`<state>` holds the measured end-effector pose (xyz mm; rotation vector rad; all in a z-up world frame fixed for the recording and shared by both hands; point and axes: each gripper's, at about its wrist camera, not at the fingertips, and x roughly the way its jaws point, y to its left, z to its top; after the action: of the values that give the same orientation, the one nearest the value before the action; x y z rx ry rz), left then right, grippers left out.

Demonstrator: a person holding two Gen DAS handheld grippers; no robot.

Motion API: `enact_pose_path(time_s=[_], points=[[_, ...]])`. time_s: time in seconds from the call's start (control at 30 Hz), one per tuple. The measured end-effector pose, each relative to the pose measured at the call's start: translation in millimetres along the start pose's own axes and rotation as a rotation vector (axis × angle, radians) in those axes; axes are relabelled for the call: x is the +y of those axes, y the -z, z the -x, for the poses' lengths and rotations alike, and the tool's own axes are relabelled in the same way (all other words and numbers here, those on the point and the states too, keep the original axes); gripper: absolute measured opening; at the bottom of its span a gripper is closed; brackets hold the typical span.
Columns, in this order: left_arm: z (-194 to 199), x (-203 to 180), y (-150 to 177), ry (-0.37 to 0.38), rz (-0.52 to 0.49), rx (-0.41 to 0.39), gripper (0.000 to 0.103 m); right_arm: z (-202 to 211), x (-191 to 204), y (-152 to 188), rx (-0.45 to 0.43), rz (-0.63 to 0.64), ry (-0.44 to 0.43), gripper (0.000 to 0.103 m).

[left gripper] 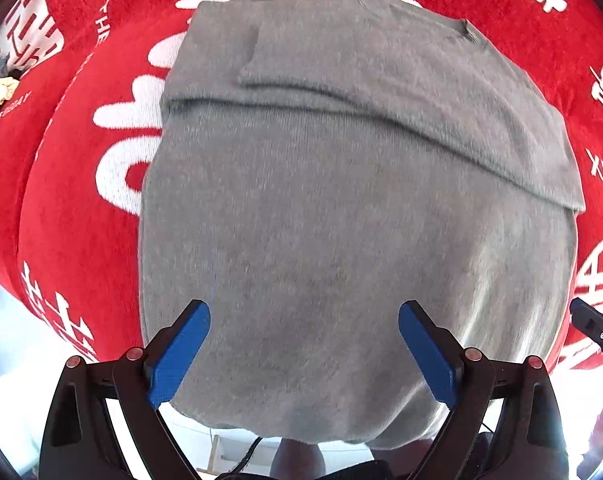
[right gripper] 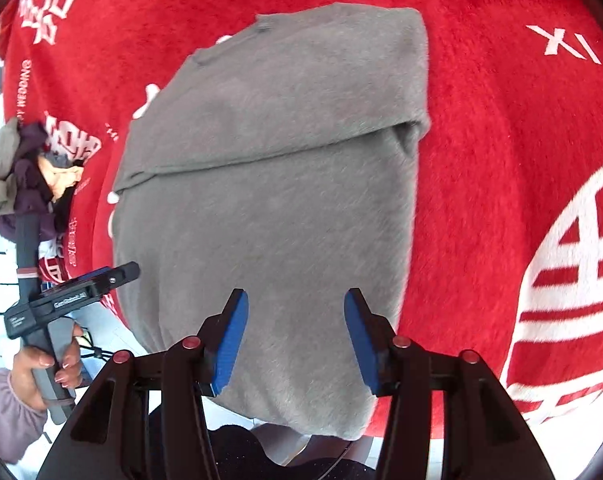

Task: Fold small clothes
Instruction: 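Move both tools toward the sweater hem, then grasp the sweater hem with both grippers and lift it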

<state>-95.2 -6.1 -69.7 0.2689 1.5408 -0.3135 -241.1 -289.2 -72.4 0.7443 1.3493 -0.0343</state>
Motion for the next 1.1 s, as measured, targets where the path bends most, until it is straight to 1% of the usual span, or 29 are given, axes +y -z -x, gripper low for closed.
enact_pose_path(time_s=[0.1, 0.3, 0.4, 0.5, 0.6, 0.73, 0.83, 0.9, 0.97, 1.03, 1.07, 1.1], points=[[0.6, 14.6, 14.8, 0.023, -0.013, -0.003, 0.096, 2.1, 8.6, 20.3, -0.023, 0.011, 0.002, 0.056], [2.4, 62.1, 50.9, 0.072, -0.042, -0.014, 0.096, -9.2, 30.6, 66.5, -0.006, -0.013, 0.019, 0.056], [-4.3, 91.2, 68.9, 0.106, -0.062, -0.016, 0.096, -17.8, 31.6, 88.5, -0.01, -0.033, 0.02, 0.056], [-15.6, 113.8, 85.4, 0.121, -0.098, 0.005, 0.096, -24.6, 20.1, 109.7, 0.002, -0.061, 0.029, 0.056], [-25.1, 125.9, 99.5, 0.142, -0.13, 0.016, 0.096, -35.2, 11.4, 124.2, 0.035, -0.073, 0.051, 0.056], [-45.6, 136.2, 119.5, 0.206, -0.153, 0.058, 0.096, -51.9, 1.1, 138.7, 0.106, -0.033, 0.102, 0.056], [-60.7, 138.3, 139.0, 0.242, -0.146, 0.083, 0.096, -66.8, -12.4, 146.7, 0.162, -0.011, 0.109, 0.056], [-71.7, 143.5, 149.0, 0.266, -0.116, 0.097, 0.096, -74.5, -19.8, 150.1, 0.181, 0.014, 0.125, 0.056], [-82.7, 145.7, 151.0, 0.303, -0.083, 0.105, 0.096, -84.0, -28.1, 151.5, 0.185, 0.03, 0.109, 0.056], [-89.6, 146.8, 154.5, 0.313, -0.077, 0.103, 0.096, -92.5, -32.1, 151.2, 0.196, 0.035, 0.072, 0.057], [-94.4, 154.2, 159.1, 0.319, -0.079, 0.098, 0.096, -98.8, -33.1, 152.1, 0.216, 0.04, 0.052, 0.057], [-98.0, 144.7, 161.6, 0.323, -0.077, 0.097, 0.096, -105.3, -31.7, 154.2, 0.225, 0.063, 0.03, 0.057]])
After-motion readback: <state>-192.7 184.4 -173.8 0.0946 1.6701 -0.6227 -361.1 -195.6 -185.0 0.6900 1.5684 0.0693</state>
